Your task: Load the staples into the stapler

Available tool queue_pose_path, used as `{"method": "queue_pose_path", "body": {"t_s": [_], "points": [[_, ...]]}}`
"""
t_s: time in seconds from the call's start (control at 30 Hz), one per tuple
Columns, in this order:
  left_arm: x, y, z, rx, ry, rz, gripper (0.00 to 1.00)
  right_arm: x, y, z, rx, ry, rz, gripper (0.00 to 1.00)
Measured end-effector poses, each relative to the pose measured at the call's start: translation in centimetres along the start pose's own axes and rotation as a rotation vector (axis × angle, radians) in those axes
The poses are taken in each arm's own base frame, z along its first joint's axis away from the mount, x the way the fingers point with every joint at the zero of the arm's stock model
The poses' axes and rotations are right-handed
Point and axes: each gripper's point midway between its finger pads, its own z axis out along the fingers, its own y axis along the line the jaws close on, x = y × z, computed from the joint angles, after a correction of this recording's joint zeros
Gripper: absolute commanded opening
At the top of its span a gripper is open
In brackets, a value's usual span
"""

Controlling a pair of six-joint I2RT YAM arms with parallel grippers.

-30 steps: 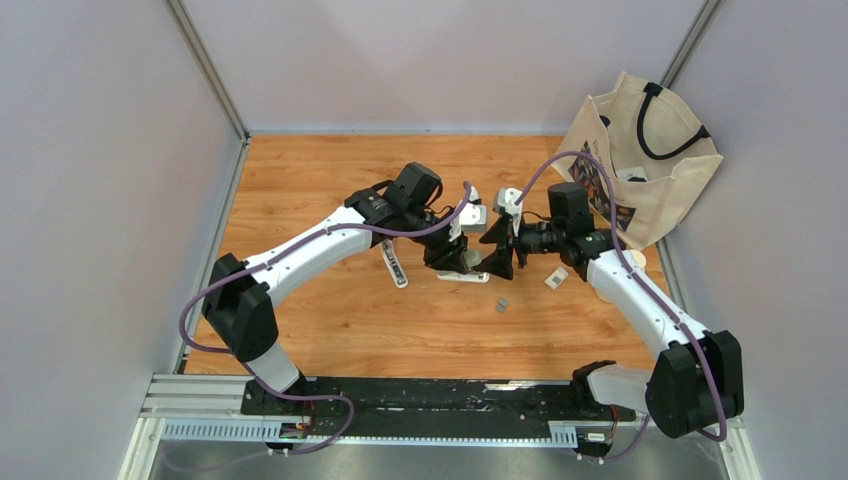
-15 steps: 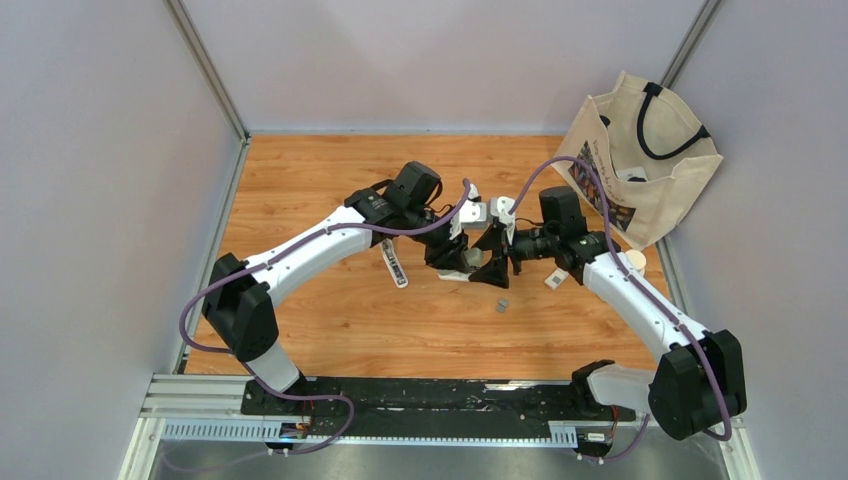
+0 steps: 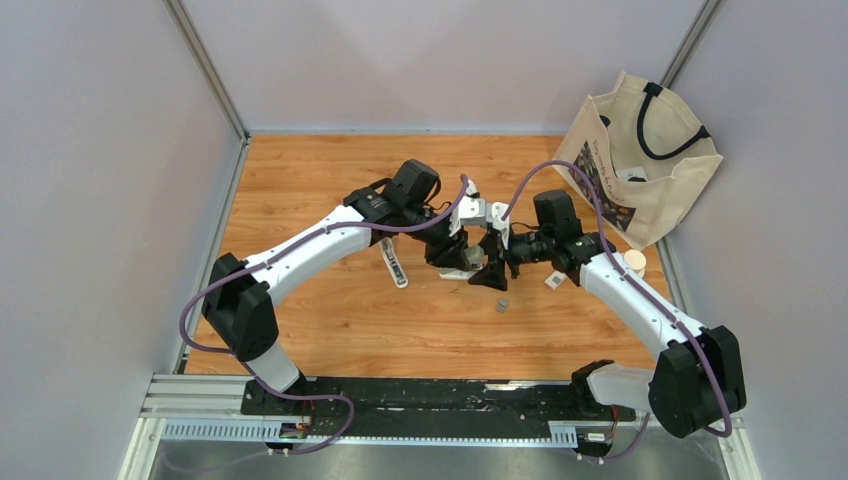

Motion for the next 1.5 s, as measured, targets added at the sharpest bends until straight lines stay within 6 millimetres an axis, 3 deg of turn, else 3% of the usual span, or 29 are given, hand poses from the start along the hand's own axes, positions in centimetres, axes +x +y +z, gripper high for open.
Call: {"method": "queue_pose_path", "body": {"t_s": [0.4, 0.77, 1.0, 1.17, 1.37, 1.5], "points": [[0.09, 0.49, -0.34, -0.012, -0.003, -0.012, 0.00, 0.60, 0.26, -0.08, -0.011, 0.020, -0.017, 0.59], [-0.07, 0.31, -0.31, -0.003, -0.011, -0.016, 0.00, 0.73, 0.35, 0.07, -0.018, 0.019, -0.012, 0.59], [-0.19, 0.15, -0.29, 0.005, -0.017, -0.024, 0.00, 0.84, 0.57, 0.51, -0.031, 0.019, -0.007, 0.51], [-0.27, 0.18, -0.27, 0.004, -0.020, -0.024, 0.00, 1.00, 0.49, 0.66, -0.034, 0.020, 0.003, 0.41], [-0.31, 0.17, -0.28, 0.005, -0.022, -0.025, 0.00, 0.79, 0.65, 0.71, -0.043, 0.010, 0.007, 0.13], [-0.35, 0.18, -0.29, 0.005, -0.024, -0.028, 0.00, 0.75, 0.71, 0.71, -0.047, 0.007, 0.007, 0.07]]}}
